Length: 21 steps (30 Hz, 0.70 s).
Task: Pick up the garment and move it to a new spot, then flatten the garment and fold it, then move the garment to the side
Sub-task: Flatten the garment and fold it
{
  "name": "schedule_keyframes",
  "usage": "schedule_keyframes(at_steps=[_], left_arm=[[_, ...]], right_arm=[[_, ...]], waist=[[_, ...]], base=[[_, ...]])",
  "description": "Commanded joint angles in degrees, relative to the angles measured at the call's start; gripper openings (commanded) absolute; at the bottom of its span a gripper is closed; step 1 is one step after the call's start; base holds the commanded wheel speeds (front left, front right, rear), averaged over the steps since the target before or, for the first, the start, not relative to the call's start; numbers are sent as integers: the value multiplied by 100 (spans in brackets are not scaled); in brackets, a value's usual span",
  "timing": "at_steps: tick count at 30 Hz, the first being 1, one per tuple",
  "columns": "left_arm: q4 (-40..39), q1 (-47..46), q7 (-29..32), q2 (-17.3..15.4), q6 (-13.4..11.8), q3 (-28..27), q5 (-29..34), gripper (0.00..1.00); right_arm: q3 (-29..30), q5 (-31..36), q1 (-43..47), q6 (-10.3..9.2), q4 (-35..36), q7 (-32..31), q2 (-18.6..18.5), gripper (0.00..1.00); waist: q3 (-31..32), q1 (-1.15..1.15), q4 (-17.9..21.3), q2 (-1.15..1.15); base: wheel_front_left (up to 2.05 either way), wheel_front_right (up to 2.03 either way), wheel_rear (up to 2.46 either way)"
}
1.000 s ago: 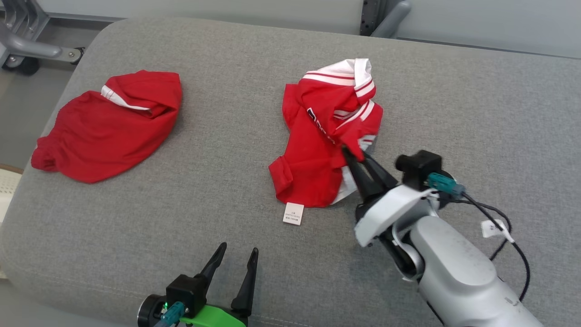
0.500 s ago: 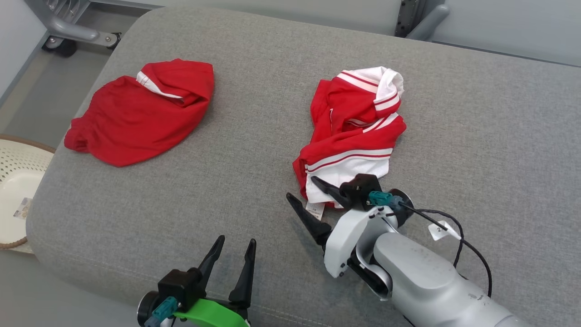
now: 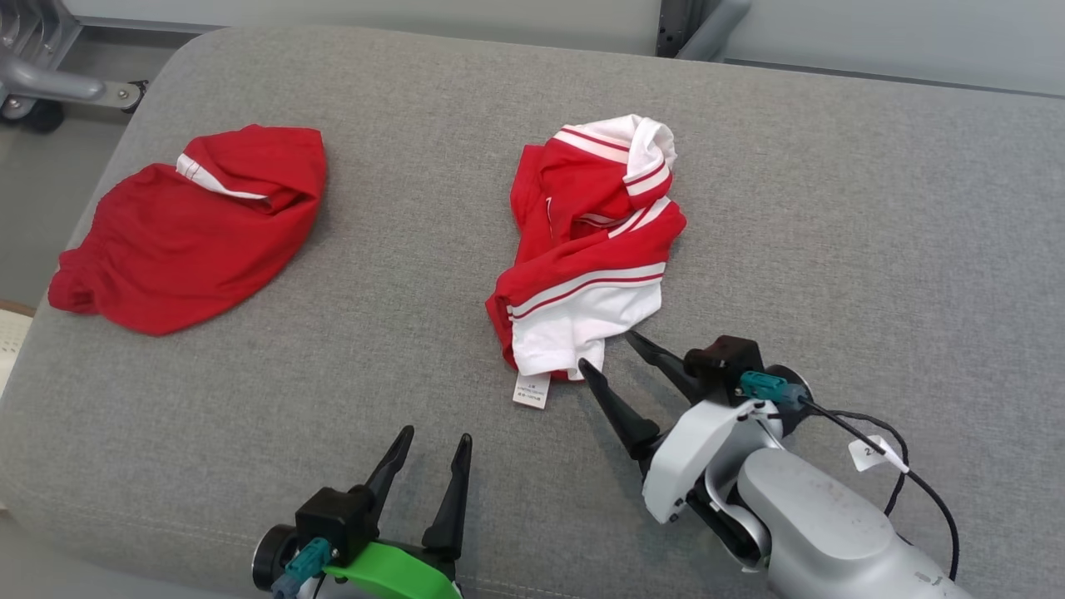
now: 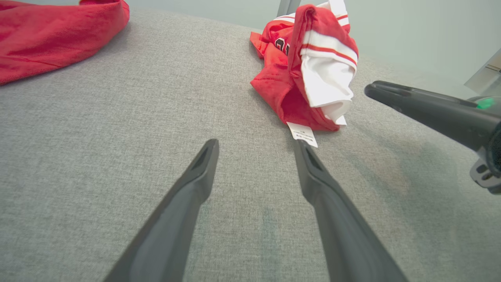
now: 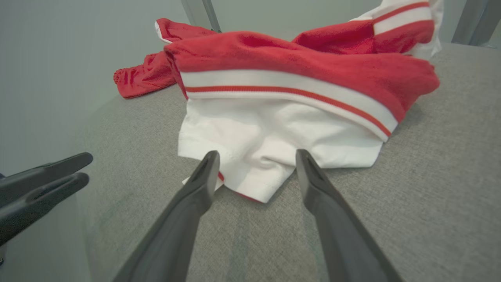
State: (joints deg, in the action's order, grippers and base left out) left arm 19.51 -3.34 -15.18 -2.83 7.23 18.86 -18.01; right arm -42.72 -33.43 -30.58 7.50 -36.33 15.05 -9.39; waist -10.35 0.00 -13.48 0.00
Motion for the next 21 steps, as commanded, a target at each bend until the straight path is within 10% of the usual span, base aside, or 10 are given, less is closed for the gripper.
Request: schedule_keyframes(at_steps=[1, 17, 19, 21], left_arm=[[0, -96, 4, -13, 13, 46, -2, 100], [2, -32, 4, -12, 13, 124, -153, 100], [-15, -44, 4, -12, -5, 118, -161, 100], [-28, -45, 4, -11, -16, 111, -165, 100]], right_arm=[[-70, 69, 30, -2, 55, 15, 57, 100], [-348, 508, -648, -2, -1105, 17, 319, 100], [-251, 558, -683, -3, -1157, 17, 343, 13], [-187, 591, -686, -3, -1146, 16, 356, 0]], waist=[[-37, 0, -59, 0], [-176, 0, -640, 0], [-195, 0, -643, 0], [-203, 0, -633, 0]], base=[[0, 0, 0], [0, 0, 0], [0, 0, 0], [0, 0, 0]])
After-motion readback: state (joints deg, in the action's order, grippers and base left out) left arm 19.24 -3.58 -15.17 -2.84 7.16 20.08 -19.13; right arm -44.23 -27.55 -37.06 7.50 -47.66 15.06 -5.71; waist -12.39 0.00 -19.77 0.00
